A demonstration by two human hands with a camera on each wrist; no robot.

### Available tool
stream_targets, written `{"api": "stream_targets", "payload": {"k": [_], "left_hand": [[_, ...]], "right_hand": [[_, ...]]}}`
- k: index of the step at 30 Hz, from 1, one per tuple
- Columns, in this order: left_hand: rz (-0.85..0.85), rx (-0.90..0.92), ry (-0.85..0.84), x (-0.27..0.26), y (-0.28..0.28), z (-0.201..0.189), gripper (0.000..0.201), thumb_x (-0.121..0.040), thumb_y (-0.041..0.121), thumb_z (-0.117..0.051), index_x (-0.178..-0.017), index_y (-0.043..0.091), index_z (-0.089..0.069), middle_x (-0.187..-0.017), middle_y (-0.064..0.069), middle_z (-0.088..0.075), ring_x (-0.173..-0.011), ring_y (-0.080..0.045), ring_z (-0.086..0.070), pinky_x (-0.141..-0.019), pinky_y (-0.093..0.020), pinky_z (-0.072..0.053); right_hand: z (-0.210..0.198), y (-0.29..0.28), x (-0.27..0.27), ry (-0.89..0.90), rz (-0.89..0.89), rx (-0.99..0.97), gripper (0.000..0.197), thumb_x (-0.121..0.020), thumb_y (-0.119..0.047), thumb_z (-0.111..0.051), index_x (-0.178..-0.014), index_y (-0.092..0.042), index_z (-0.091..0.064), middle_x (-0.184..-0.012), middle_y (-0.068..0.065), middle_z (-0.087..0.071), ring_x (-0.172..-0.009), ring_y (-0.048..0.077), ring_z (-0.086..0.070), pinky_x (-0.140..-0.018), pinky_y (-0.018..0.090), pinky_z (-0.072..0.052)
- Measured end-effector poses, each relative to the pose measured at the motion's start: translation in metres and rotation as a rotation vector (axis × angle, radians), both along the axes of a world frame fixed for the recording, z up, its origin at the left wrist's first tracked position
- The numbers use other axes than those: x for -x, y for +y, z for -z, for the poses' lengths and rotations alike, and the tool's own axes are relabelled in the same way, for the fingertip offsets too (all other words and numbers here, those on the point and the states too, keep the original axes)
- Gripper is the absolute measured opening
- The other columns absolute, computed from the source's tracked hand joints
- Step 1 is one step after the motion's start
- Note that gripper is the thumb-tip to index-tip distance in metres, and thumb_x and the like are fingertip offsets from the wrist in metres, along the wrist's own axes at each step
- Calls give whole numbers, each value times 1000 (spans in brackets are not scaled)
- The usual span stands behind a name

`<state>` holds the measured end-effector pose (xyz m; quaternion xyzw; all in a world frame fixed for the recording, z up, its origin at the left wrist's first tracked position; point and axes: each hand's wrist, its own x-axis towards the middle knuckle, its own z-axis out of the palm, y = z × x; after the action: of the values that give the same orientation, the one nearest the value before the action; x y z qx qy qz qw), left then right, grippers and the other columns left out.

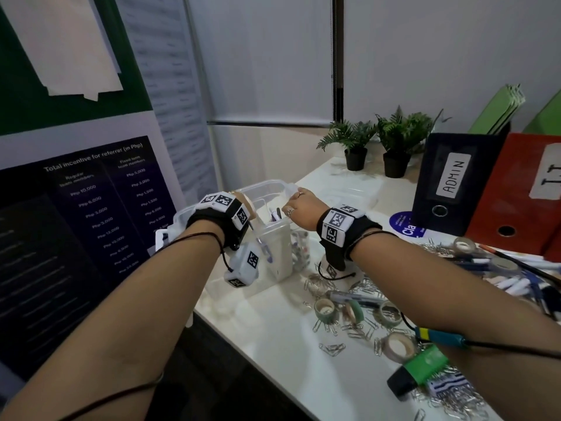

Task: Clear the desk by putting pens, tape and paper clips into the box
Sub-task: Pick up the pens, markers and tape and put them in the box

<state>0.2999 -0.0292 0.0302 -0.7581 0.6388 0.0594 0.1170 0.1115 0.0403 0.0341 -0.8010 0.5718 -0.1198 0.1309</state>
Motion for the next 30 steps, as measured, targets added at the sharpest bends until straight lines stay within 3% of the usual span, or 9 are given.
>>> {"api": "stream_targets", "payload": {"k": [2, 4, 6, 9, 12, 15, 21, 26, 30], "left_hand": [[48, 34, -47, -6, -13, 9, 12, -70, 21, -56, -65, 30, -61, -57, 7, -52, -69, -24, -65, -74, -42, -58], [106, 84, -86, 10, 23, -10, 20, -79, 20, -55, -92, 30, -67, -69, 3, -56, -83, -27, -65, -82, -43, -55], [70, 198, -20, 19, 49, -15, 30, -88, 24, -51, -115, 15, -61, -101, -7, -62, -103, -31, -60, -92, -43, -49], [25, 416, 70, 35, 82, -24, 45, -92, 30, -49, -135, 16, -43, -136, -17, -42, -123, -37, -40, -105, -44, -34], [179, 565, 203, 53, 113, -34, 58, -91, 27, -55, -144, 24, -32, -146, -16, -27, -132, -35, -25, -110, -42, -25], [374, 666, 301, 73, 143, -37, 57, -87, 25, -61, -140, 28, -38, -145, -9, -27, -133, -29, -24, -110, -40, -25], [648, 504, 413, 120, 168, 1, 25, -88, 17, -61, -113, 21, -61, -123, -4, -45, -117, -20, -40, -102, -31, -33], [685, 108, 307, 152, 166, 44, 25, -91, 16, -57, -115, 12, -62, -120, -6, -58, -112, -19, -55, -93, -22, -41], [621, -30, 214, 164, 163, 66, 33, -89, 20, -60, -120, 9, -58, -125, -8, -56, -112, -21, -55, -99, -28, -45]], "right_hand": [[0, -2, 0, -13, 2, 14, 31, -97, -2, -27, -90, -9, -56, -111, 13, -57, -128, 26, -41, -119, 36, -9], [1, -2, -1, -13, 2, 2, 32, -98, -4, -26, -110, -16, -54, -127, 13, -56, -130, 26, -39, -119, 36, -8], [1, 1, -1, -78, -55, 11, 27, -101, -10, -25, -109, -19, -49, -132, 12, -53, -131, 25, -37, -117, 34, -10], [-3, 5, 12, -262, -186, -4, 40, -103, -23, -31, -133, -3, -47, -131, 11, -45, -138, 25, -29, -114, 31, -16], [-6, 17, 40, -471, -198, 35, 44, -102, -23, -34, -143, -9, -33, -147, 12, -31, -141, 22, -24, -115, 31, -17], [5, 36, 71, -560, -192, 13, 41, -102, -24, -31, -141, -10, -29, -140, 12, -35, -130, 20, -34, -109, 34, -29], [45, 63, 132, 119, 4, -102, 23, -97, -13, -45, -116, -10, -56, -119, 9, -56, -109, 23, -53, -85, 24, -38], [61, 69, 148, 291, 121, -193, 29, -89, -1, -50, -115, -11, -60, -123, 6, -58, -113, 21, -54, -90, 26, -45], [66, 70, 141, 310, 111, -221, 34, -90, -14, -58, -124, -11, -53, -125, 8, -56, -114, 24, -53, -87, 29, -44]]}}
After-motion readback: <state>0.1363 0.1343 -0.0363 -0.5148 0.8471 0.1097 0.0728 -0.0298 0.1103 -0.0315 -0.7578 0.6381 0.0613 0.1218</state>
